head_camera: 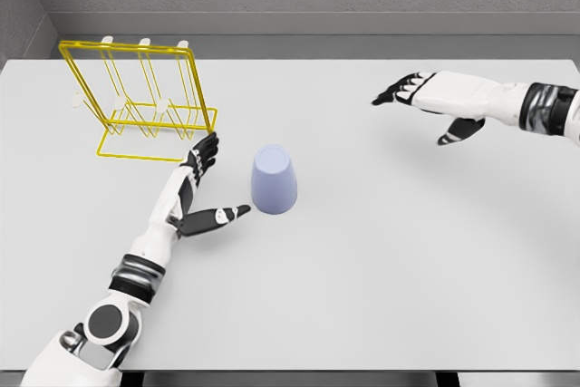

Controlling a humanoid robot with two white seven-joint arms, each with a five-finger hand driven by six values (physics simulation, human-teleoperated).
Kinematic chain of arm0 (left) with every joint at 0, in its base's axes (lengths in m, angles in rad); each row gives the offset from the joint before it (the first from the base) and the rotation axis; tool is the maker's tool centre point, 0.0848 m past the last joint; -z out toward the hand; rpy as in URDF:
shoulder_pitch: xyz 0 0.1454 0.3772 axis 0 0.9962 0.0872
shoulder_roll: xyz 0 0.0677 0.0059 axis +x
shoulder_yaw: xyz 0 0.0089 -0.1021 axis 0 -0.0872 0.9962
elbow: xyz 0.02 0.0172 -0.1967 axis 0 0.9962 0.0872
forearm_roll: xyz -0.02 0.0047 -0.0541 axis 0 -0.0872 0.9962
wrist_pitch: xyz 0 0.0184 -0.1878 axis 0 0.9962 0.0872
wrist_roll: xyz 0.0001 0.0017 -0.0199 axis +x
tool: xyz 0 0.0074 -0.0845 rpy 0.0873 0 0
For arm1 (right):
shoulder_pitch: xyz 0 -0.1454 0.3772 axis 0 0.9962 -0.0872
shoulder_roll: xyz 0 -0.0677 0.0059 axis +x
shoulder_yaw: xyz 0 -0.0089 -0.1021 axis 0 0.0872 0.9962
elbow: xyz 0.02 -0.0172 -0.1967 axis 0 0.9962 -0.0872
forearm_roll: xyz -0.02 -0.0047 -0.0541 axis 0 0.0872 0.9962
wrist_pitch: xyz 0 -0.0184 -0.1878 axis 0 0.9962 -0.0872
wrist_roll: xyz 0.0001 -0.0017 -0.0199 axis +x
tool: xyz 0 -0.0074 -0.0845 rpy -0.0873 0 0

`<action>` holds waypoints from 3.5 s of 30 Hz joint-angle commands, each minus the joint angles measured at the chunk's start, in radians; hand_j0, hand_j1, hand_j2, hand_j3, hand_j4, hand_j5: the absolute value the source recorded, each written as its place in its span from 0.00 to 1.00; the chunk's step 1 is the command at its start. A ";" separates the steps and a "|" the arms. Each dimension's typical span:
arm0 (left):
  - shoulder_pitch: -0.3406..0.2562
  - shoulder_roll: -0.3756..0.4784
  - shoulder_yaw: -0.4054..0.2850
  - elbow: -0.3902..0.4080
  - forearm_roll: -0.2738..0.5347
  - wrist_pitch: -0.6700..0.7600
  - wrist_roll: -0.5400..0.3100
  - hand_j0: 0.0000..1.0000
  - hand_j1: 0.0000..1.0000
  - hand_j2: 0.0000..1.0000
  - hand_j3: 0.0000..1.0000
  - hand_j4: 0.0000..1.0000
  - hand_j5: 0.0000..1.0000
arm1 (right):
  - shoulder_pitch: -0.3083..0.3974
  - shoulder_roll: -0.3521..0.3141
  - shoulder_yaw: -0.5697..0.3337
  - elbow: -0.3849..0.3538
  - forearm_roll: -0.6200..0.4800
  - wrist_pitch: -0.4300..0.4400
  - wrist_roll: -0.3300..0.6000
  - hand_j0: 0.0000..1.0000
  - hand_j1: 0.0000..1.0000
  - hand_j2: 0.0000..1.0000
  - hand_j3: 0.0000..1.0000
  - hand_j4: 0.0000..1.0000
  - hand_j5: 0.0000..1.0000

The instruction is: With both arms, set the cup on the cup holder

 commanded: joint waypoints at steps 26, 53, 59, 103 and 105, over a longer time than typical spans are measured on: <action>-0.097 -0.059 -0.098 0.109 -0.004 0.009 -0.001 1.00 1.00 1.00 1.00 1.00 1.00 | 0.058 -0.031 -0.096 -0.042 -0.007 0.003 -0.001 1.00 1.00 1.00 1.00 1.00 1.00; -0.143 -0.071 -0.132 0.129 -0.006 0.009 -0.004 1.00 1.00 1.00 1.00 1.00 1.00 | 0.057 -0.017 -0.095 -0.044 -0.009 0.003 -0.001 1.00 1.00 1.00 1.00 1.00 1.00; -0.158 -0.082 -0.133 0.147 -0.006 0.009 -0.004 1.00 1.00 1.00 1.00 1.00 1.00 | 0.057 -0.017 -0.095 -0.044 -0.009 0.003 -0.001 1.00 1.00 1.00 1.00 1.00 1.00; -0.184 -0.113 -0.147 0.206 -0.009 0.009 -0.003 0.79 0.79 0.79 0.79 0.79 0.79 | 0.130 -0.055 -0.122 -0.057 -0.022 0.003 -0.001 1.00 1.00 1.00 1.00 1.00 1.00; -0.184 -0.110 -0.145 0.203 -0.007 0.009 -0.003 0.79 0.79 0.79 0.79 0.79 0.79 | 0.133 -0.075 -0.122 -0.057 -0.062 0.003 -0.001 1.00 1.00 1.00 1.00 1.00 1.00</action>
